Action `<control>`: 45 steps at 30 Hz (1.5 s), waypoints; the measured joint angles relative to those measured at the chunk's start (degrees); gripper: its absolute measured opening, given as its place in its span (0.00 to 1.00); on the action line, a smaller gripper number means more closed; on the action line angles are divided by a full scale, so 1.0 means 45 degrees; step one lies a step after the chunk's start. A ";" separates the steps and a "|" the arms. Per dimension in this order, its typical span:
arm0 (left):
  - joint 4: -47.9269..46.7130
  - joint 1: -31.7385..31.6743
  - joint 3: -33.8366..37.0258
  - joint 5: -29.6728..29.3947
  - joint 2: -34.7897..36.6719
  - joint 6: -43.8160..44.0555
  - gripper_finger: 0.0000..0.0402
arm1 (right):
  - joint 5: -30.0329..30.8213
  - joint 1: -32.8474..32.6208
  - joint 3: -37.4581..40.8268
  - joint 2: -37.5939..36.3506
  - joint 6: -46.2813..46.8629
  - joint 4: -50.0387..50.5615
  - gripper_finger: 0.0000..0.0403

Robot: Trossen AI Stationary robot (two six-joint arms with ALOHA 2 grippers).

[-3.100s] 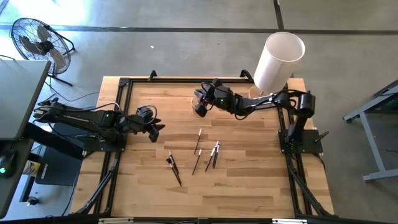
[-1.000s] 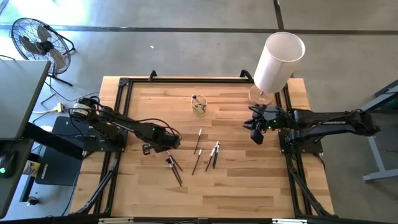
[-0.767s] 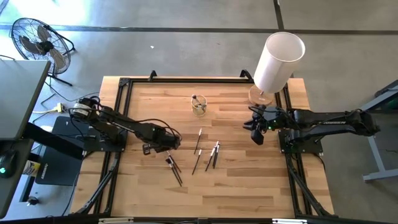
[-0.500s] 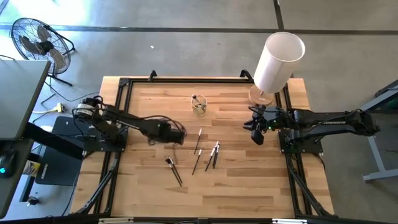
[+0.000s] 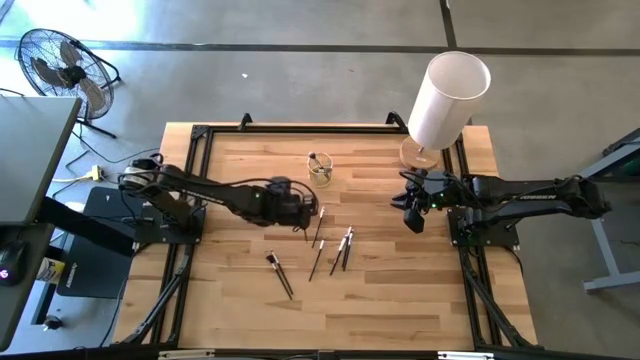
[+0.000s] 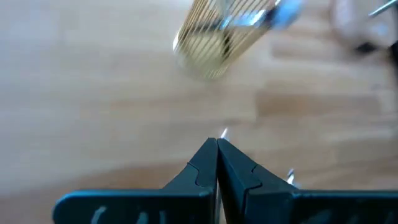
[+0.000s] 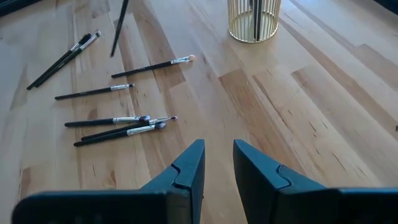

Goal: Put items in baskets/containers
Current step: Put the eyeshadow brush into the pen holder

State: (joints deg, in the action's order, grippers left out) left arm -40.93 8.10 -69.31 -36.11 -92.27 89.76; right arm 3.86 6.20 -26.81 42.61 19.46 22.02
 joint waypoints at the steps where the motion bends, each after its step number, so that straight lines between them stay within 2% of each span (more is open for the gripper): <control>1: 0.0004 -0.0031 -0.0179 -0.0254 0.0004 -0.0285 0.00 | 0.0000 0.0000 0.0000 0.0000 0.0008 0.0000 0.19; 9: 0.0161 -0.1004 -0.1591 -0.0937 0.0019 -0.3562 0.00 | 0.0343 0.0000 0.0000 0.0005 0.0412 -0.0005 0.19; 14: 0.1251 -0.2155 -0.2352 -0.0992 0.0039 -0.7182 0.00 | 0.0891 0.0000 -0.0005 0.0005 0.0935 -0.0071 0.19; 16: 0.2377 -0.2765 -0.2476 -0.0385 0.0039 -0.9149 0.00 | 0.1095 0.0000 -0.0005 0.0004 0.1103 -0.0097 0.19; 19: 0.4383 -0.3767 -0.2513 0.1242 0.0039 -1.1699 0.00 | 0.1394 0.0000 -0.0005 0.0009 0.1402 -0.0251 0.19; 22: 0.5715 -0.4742 -0.2520 0.2631 0.0039 -1.3322 0.00 | 0.1799 0.0002 -0.0005 0.0015 0.1916 -0.0511 0.19; 26: 0.6018 -0.5768 -0.2523 0.3485 0.0044 -1.4891 0.00 | 0.2359 0.0000 -0.0005 0.0015 0.2497 -0.0880 0.19; 31: 0.6660 -0.6969 -0.2130 0.5258 0.0063 -1.5983 0.00 | 0.3351 0.0004 -0.0005 0.0015 0.3011 -0.0971 0.19; 38: 0.9256 -0.7748 0.0049 0.7444 0.0063 -1.6135 0.00 | 0.4092 0.0002 -0.0005 0.0015 0.3679 -0.0998 0.19; 45: 0.9640 -0.7719 0.0527 0.7661 0.0063 -1.6422 0.00 | 0.4585 0.0005 -0.0005 0.0015 0.3683 -0.1015 0.19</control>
State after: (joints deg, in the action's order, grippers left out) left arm 2.45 -26.63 -66.94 -1.63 -91.98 15.86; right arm 24.49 6.22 -26.83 42.68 36.03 17.45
